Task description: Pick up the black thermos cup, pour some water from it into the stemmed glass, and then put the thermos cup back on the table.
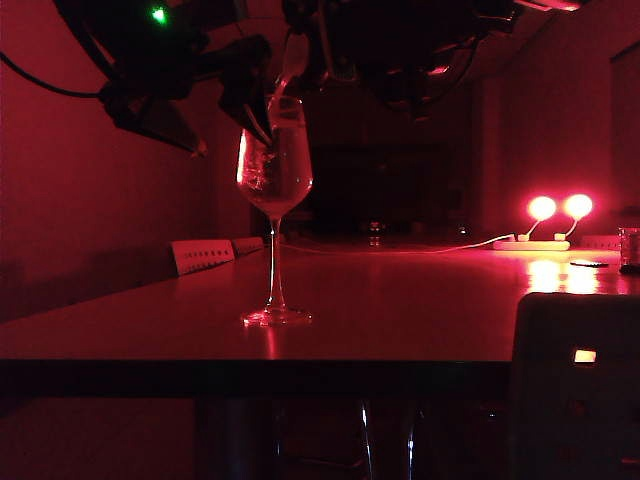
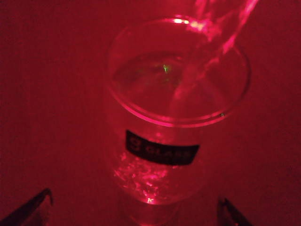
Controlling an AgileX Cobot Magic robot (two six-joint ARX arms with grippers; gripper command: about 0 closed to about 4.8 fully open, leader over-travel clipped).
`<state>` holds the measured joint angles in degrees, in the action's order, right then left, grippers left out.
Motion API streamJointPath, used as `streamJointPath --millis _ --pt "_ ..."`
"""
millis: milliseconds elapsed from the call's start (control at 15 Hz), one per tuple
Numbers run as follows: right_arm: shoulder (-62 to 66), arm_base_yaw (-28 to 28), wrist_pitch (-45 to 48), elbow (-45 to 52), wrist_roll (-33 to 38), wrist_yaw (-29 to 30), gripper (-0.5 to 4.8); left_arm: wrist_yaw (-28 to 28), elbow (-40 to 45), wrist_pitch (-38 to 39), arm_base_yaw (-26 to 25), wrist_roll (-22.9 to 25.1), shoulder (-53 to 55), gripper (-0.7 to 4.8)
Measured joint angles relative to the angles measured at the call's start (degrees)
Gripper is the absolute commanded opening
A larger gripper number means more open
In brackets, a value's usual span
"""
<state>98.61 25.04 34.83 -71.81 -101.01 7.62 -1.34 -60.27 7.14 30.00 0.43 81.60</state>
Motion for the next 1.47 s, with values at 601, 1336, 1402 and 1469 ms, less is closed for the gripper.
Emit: streamJointPath --millis 601,1336,1402,1469 --pt "0.0 0.0 2.8 0.0 0.0 0.1 1.48 0.0 0.0 0.0 0.0 0.0 0.0 4.79" --pt "0.0 0.0 4.3 0.0 -1.5 0.1 1.48 0.0 0.0 0.0 0.0 0.0 0.0 4.79" --pt "0.0 0.0 4.3 0.0 -1.4 0.1 1.48 0.0 0.0 0.0 0.0 0.0 0.0 4.79" --pt "0.0 0.0 4.3 0.0 -0.9 0.1 1.48 0.0 0.0 0.0 0.0 0.0 0.0 4.79"
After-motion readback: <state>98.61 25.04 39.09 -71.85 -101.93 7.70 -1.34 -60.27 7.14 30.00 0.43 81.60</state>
